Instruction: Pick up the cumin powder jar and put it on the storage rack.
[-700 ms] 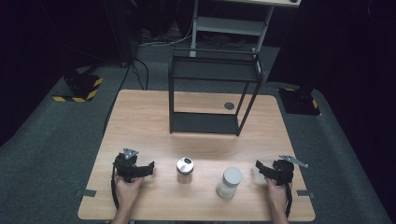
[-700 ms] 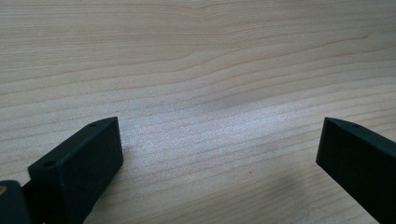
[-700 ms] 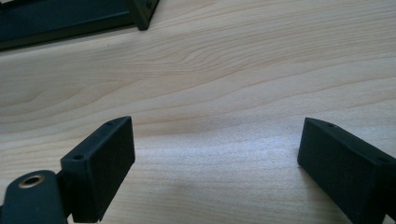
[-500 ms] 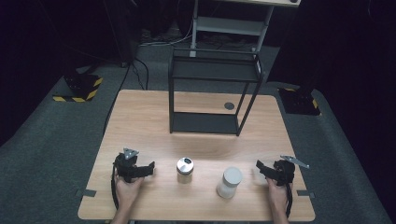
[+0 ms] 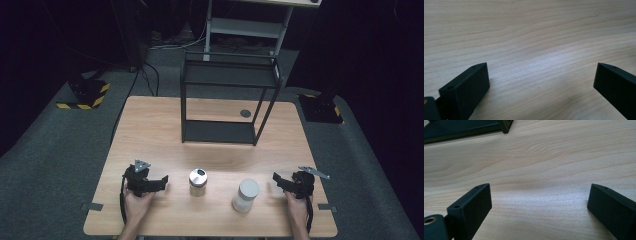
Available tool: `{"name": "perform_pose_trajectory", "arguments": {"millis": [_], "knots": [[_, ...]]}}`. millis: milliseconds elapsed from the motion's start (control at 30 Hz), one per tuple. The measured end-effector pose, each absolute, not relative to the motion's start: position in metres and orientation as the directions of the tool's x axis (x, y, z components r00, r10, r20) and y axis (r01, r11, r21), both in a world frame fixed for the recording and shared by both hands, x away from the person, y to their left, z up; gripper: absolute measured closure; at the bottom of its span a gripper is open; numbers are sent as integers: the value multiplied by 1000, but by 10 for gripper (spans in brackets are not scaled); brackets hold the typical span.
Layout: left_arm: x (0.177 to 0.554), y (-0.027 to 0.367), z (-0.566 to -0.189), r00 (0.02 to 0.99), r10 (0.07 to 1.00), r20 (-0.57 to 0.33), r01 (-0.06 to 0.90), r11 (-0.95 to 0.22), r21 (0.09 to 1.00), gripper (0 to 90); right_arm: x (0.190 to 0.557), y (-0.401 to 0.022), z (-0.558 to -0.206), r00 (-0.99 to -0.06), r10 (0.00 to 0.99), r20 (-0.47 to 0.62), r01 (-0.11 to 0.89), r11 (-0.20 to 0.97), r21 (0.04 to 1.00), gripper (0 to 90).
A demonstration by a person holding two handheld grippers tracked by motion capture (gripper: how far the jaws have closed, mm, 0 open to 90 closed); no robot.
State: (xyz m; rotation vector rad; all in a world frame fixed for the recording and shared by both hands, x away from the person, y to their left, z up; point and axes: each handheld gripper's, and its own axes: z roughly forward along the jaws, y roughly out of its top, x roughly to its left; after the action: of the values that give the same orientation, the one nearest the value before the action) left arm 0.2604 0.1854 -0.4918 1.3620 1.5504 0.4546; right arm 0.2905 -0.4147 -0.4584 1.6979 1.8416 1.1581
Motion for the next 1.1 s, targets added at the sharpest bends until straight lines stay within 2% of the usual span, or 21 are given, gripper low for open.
{"name": "perform_pose_trajectory", "arguments": {"millis": [400,767,900,1100], "knots": [[247,182,-480,201,892,-405,535,246,808,5,290,-414,-458,-189,950,248,635,-75,769,62],[239,178,-477,322,824,-466,597,205,776,5,289,-415,-459,-184,948,259,633,-87,769,60],[232,167,-473,370,828,-422,586,145,798,5,289,-415,-459,-184,949,258,634,-86,769,61],[228,155,-471,422,811,-404,575,105,812,5,289,-413,-458,-183,951,251,635,-81,768,61]]}}
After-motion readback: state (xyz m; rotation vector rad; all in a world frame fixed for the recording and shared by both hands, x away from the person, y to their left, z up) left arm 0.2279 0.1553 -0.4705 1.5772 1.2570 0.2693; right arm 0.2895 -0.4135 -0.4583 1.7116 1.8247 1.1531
